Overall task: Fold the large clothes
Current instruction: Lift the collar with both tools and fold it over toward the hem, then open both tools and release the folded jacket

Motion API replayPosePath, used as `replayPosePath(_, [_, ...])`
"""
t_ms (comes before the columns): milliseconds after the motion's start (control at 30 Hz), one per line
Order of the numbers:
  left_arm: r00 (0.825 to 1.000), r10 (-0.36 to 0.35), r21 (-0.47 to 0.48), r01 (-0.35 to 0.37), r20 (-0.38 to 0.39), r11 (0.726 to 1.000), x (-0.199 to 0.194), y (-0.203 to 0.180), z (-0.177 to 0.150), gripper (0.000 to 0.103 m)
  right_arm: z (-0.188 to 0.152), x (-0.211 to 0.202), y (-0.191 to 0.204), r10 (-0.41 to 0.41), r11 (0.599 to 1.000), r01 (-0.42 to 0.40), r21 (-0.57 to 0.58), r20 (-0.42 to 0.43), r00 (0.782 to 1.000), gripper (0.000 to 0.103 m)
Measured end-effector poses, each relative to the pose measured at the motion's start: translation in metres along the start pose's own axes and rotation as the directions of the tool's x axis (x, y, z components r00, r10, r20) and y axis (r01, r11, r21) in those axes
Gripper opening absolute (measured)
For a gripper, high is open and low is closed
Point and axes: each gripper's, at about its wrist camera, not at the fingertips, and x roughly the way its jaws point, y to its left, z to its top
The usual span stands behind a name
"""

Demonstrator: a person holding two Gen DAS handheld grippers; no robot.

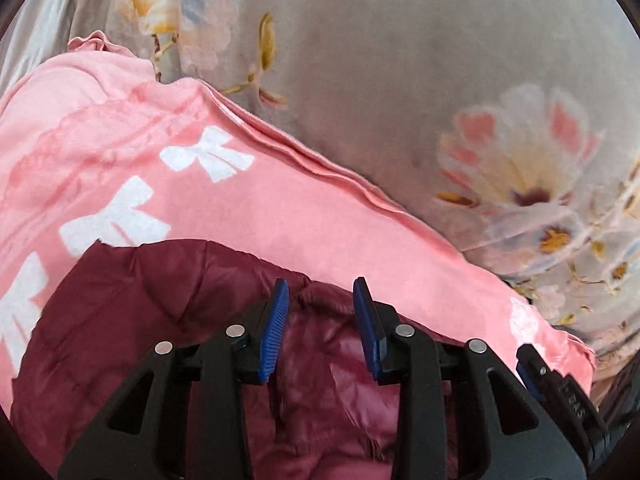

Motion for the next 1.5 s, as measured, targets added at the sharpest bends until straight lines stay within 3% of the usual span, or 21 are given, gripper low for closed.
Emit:
replayPosePath(133, [0.998,0.04,0.052,-0.038,-0.049,0.998,0.024,-0.001,-0.007,0.032,-0.02,0.013,0.001,-0.046,0.995,0.039,-0.088,-0.072,0.996,0.021])
replayPosePath(333, [0.987,0.073,0.052,-0.066,-0.145,0.996,0.043,0.014,-0.028,0.032,-0.036,0.025,-0.015,-0.097,0.993,0.086,-0.076,-0.15,0.984,0.011])
replayPosePath(467, [0.982,0.107,0.096,-0.092,-0.159,0.991,0.048,0.016,-0.041,0.032,-0.041,0.031,-0.016,-0.12,0.99,0.106,-0.088,-0.168,0.979,0.011])
replayPosePath(633, [0.976,0.164,0.17,-0.14,-0.139,0.976,0.052,0.01,-0.055,0.032,-0.045,0.038,-0.008,-0.186,0.975,0.161,-0.155,-0.166,0.968,0.01])
replayPosePath(833, [0.968,0.211,0.209,-0.18,-0.137,0.961,0.059,0.005,-0.058,0.032,-0.05,0.046,0.009,-0.302,0.928,0.258,-0.27,-0.137,0.943,0.01])
replayPosePath(1200, [0.971,0.195,0.193,-0.167,-0.137,0.967,0.06,0.008,-0.057,0.032,-0.053,0.051,0.022,-0.397,0.87,0.34,-0.358,-0.097,0.913,0.01])
replayPosePath(1267, [0.972,0.19,0.189,-0.163,-0.137,0.968,0.059,0.009,-0.057,0.032,-0.052,0.047,0.023,-0.382,0.878,0.33,-0.348,-0.092,0.92,0.013])
replayPosePath(1300, [0.976,0.171,0.173,-0.147,-0.137,0.974,0.056,0.011,-0.056,0.032,-0.05,0.037,0.019,-0.346,0.899,0.301,-0.317,-0.096,0.933,0.014])
replayPosePath(1400, [0.984,0.096,0.108,-0.08,-0.152,0.991,0.034,0.028,-0.054,0.032,-0.053,-0.025,0.002,-0.193,0.968,0.177,-0.176,-0.081,0.978,0.022])
replayPosePath(1500, [0.991,0.036,0.083,-0.025,-0.132,0.996,-0.022,0.051,-0.058,0.044,-0.072,-0.105,-0.01,-0.069,0.988,0.061,-0.141,-0.052,0.996,0.033])
